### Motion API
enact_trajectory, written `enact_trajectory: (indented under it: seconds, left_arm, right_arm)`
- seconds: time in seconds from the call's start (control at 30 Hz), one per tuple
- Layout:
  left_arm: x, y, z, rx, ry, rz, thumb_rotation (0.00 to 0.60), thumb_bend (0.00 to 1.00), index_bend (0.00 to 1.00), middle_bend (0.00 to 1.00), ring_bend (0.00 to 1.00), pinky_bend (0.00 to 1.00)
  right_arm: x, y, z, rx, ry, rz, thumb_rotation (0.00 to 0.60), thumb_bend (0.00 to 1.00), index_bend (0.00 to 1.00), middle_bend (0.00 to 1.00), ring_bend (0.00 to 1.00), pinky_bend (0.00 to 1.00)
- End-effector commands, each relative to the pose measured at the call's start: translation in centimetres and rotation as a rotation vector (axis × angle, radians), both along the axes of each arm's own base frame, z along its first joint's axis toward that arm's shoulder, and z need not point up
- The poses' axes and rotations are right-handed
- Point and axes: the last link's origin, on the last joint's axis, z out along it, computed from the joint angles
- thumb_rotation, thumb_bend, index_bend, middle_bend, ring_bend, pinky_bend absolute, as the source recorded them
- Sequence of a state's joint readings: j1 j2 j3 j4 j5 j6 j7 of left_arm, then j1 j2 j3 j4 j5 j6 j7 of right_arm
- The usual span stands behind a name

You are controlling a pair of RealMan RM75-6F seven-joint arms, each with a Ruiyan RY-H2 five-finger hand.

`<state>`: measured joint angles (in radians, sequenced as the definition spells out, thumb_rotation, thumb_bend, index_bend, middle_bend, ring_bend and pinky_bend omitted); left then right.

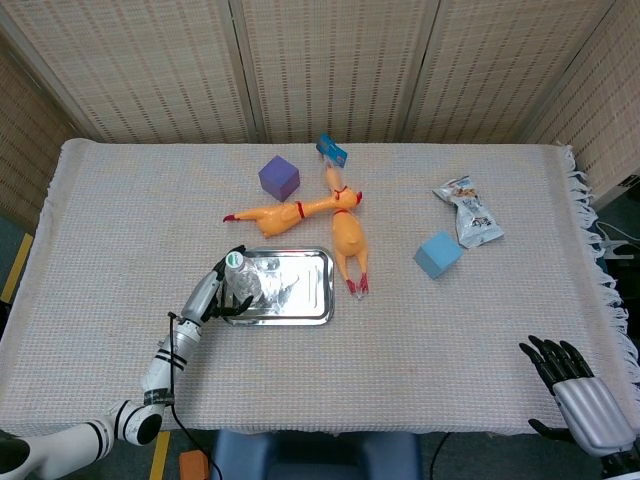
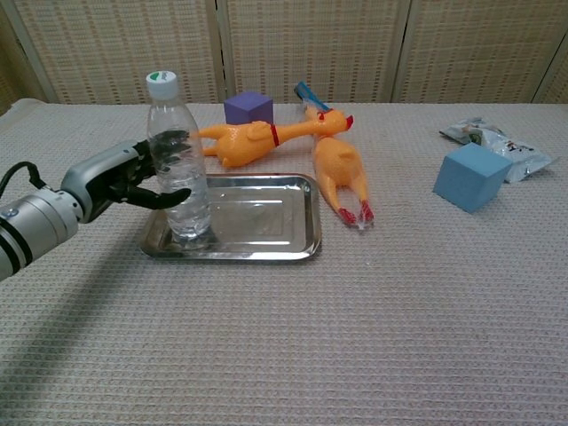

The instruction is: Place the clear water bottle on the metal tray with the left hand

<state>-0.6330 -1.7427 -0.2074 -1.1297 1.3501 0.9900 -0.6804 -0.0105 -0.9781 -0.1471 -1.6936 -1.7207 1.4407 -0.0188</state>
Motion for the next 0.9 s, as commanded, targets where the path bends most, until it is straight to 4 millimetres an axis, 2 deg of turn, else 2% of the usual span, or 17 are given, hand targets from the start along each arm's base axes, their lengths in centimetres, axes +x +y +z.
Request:
enact_trajectory:
  seconds: [0.03, 0.3, 0.6, 0.77, 0.9]
  left_arm:
    - [0.0, -0.2, 0.3, -0.015, 0.004, -0.02, 0.6, 0.32, 0.0, 0.0, 0.0, 0.0]
    - [-0.6, 0.0, 0.8, -0.01, 0.027, -0.024, 0.6, 0.32, 0.0, 0.0, 0.0, 0.0]
    - [-3.8, 0.2, 2.4, 0.044, 0.156, -0.004, 0.6, 0.32, 0.0, 0.0, 0.0, 0.0]
    - [-5.6, -1.0, 4.0, 0.064, 0.176, -0.005, 0.6, 0.31, 0.0, 0.0, 0.0, 0.0]
    - [-7.6, -3.2, 6.4, 0.118, 0.265, -0.039, 0.6, 0.32, 0.0, 0.0, 0.0, 0.0]
  right_arm:
    - [0.0, 0.0, 0.0, 0.0, 0.0, 0.001, 0.6, 0.03, 0.0, 0.0, 0.0, 0.0]
    - [0.1, 0.1, 0.0, 0.002, 0.0, 0.006, 0.6, 0.03, 0.0, 0.0, 0.0, 0.0]
    - [0.2, 0.2, 0.0, 0.003, 0.001, 0.01, 0.6, 0.03, 0.0, 0.0, 0.0, 0.0]
    - [0.3, 0.3, -0.1, 0.009, 0.003, 0.014, 0.6, 0.03, 0.0, 0.0, 0.0, 0.0]
    - [0.4, 0.4, -0.2, 0.012, 0.004, 0.02, 0.6, 0.03, 0.0, 0.0, 0.0, 0.0]
